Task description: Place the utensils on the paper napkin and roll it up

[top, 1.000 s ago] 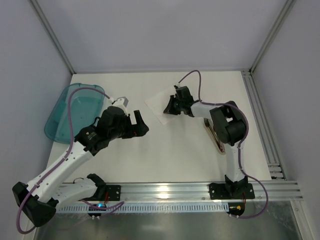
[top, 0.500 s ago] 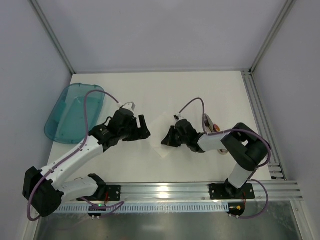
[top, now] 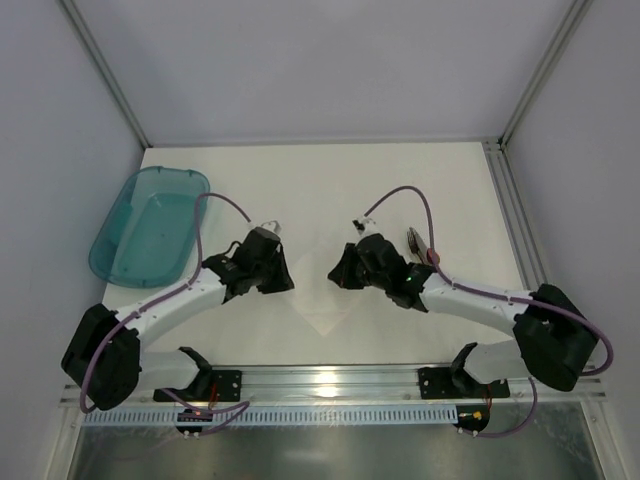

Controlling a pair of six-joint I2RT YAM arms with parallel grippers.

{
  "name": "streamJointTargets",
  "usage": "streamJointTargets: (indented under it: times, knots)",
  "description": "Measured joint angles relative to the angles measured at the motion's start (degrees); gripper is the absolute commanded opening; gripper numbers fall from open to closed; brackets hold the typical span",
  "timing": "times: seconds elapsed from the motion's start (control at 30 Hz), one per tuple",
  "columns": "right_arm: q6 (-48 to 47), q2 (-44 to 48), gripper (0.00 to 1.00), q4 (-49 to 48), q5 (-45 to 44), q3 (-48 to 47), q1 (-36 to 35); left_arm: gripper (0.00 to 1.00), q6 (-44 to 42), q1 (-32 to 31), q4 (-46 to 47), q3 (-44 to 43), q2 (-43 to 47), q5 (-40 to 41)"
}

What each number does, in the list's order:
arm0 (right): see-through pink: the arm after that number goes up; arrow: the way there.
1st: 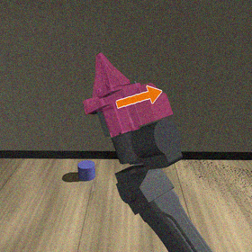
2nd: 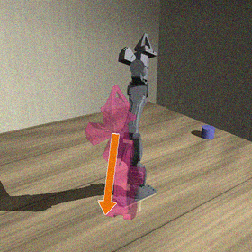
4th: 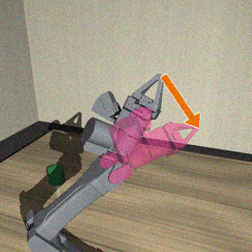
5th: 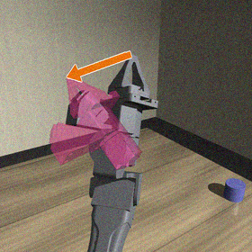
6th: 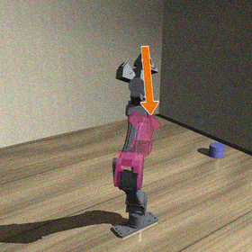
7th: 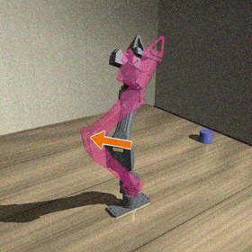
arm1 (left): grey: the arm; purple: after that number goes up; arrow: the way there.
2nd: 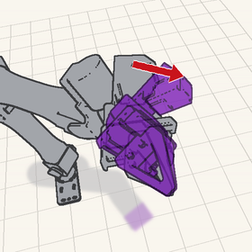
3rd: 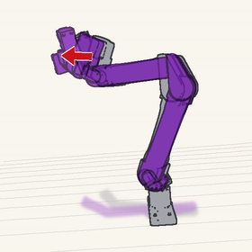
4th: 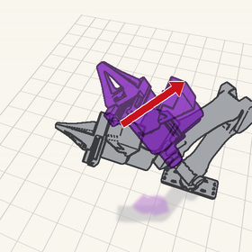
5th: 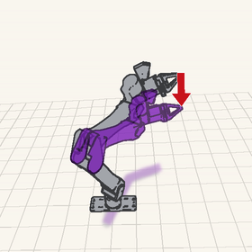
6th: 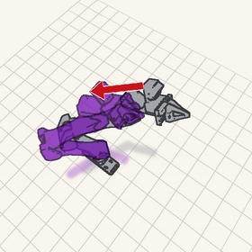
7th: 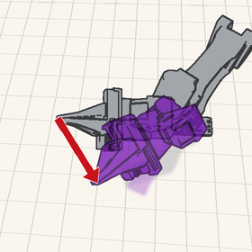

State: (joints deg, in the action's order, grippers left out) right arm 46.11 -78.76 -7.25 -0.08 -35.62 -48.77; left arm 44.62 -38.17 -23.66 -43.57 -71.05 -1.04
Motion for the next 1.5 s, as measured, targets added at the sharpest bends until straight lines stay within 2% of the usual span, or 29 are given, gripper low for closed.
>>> streamJointTargets:
  times: [0.1, 0.17, 0.27, 0.4, 0.53, 0.67, 0.93, 1.2, 1.3, 1.33, 1.4, 1.43, 1.5]
  knots:
    - [-6.9, 4.5, 0.09, 8.5, -1.5, -7.5, 4.0, 0.09, 0.0, 0.0, 1.4, 1.5, -2.2, -0.1]
    - [-11.3, 7.4, 0.11, 12.9, -1.4, -11.0, 9.5, 0.06, 0.0, 0.0, 1.9, 1.8, -4.3, -0.1]
    - [-17.7, 10.8, 0.11, 20.3, -2.5, -14.1, 21.7, 0.01, 0.1, 0.0, 3.2, 1.8, -7.8, 0.3]
    - [-23.6, 10.7, 0.11, 28.1, -5.1, -15.0, 34.1, 0.0, 0.0, 0.0, 4.8, 1.8, -11.6, 1.6]
    - [-27.2, 6.4, 0.13, 34.2, -4.9, -15.1, 41.4, 0.0, 0.2, 0.3, 6.1, 1.1, -15.0, 2.6]
    - [-28.3, 4.2, 0.18, 37.6, -6.0, -14.7, 45.0, 0.0, 0.6, 1.2, 8.7, -0.3, -17.3, 2.3]
    - [-28.3, 4.7, 0.18, 38.1, -6.1, -12.3, 46.8, 0.0, 2.3, 2.1, 11.1, 0.2, -17.6, 2.4]
    - [-28.2, 3.1, 0.19, 37.7, -5.9, -9.3, 47.0, 0.01, 2.6, 2.2, 8.0, 1.5, -15.1, 4.8]
    - [-28.0, 3.1, 0.2, 36.6, -5.7, -7.9, 47.0, 0.14, 2.2, 2.2, 6.1, 2.5, -13.2, 4.9]
    - [-28.0, 3.1, 0.2, 36.4, -5.4, -7.5, 47.0, 0.25, 1.9, 2.3, 5.3, 3.0, -12.3, 4.5]
    - [-28.0, 3.0, 0.2, 36.0, -4.9, -7.0, 47.0, 0.37, 1.1, 2.3, 3.1, 3.2, -10.4, 3.8]
    - [-28.0, 2.8, 0.2, 35.6, -4.6, -6.9, 47.0, 0.53, 0.8, 2.3, 2.2, 3.2, -9.3, 3.5]
    - [-28.0, 2.6, 0.2, 35.2, -4.3, -6.9, 47.0, 0.63, 0.2, 2.3, 0.0, 2.5, -7.2, 3.0]
